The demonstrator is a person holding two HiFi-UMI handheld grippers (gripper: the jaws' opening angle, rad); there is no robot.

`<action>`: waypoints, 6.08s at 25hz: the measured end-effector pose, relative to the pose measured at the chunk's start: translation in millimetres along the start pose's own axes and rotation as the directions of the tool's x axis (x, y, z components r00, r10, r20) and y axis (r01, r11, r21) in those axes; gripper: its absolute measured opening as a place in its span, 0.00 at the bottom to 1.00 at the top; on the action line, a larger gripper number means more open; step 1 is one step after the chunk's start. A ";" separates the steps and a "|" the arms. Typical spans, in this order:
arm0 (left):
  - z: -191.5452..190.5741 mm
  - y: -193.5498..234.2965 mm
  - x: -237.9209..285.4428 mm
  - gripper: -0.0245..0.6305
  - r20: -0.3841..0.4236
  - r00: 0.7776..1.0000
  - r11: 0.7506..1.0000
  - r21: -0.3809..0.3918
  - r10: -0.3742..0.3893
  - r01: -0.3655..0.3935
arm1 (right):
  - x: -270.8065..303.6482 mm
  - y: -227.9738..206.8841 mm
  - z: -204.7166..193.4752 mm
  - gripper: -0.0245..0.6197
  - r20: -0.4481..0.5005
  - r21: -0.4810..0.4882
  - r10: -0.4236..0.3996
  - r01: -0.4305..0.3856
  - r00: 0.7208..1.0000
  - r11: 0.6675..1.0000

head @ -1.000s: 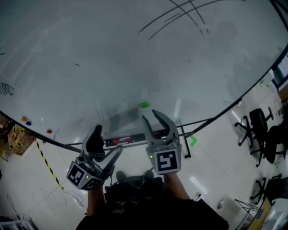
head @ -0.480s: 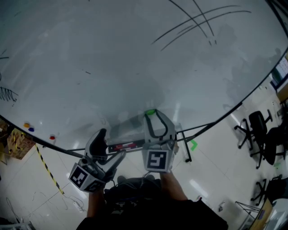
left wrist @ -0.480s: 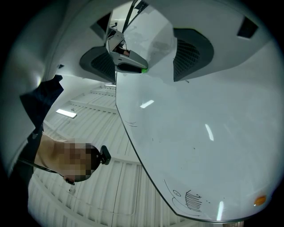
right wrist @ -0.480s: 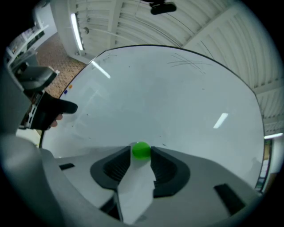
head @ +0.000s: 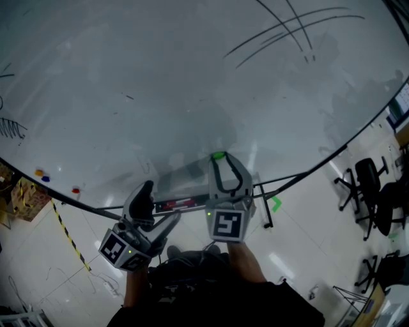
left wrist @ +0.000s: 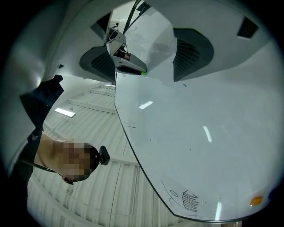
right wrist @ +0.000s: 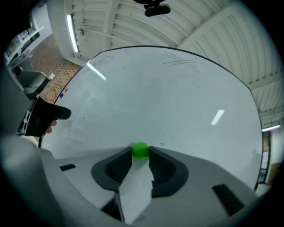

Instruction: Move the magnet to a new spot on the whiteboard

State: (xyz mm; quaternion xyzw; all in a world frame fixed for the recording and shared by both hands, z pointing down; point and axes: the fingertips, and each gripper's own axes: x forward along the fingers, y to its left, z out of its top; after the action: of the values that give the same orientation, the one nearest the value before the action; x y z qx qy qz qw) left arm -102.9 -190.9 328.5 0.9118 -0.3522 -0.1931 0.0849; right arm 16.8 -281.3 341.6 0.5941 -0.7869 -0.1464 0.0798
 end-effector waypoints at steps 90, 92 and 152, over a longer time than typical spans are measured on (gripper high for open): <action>-3.4 -24.1 -25.0 0.66 0.043 0.999 1.000 -0.012 0.022 -0.021 | -22.3 6.4 8.4 0.27 -0.027 -0.019 0.145 -0.146 0.989 0.989; -2.9 -21.9 -25.4 0.65 0.044 0.999 1.000 -0.014 0.024 -0.023 | -17.1 8.7 7.3 0.27 -0.041 -0.049 0.124 -0.126 0.991 0.991; -54.5 -104.8 -12.6 0.66 -0.048 0.981 0.982 0.005 0.189 -0.189 | -107.4 -24.2 -9.3 0.28 0.185 0.335 0.473 -0.507 0.862 0.794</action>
State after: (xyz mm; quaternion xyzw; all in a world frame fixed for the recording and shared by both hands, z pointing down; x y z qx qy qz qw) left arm -25.1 -104.1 351.4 0.8786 -0.4352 -0.1620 0.1113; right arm 71.8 -185.7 347.7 0.3666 -0.9297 0.0042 -0.0352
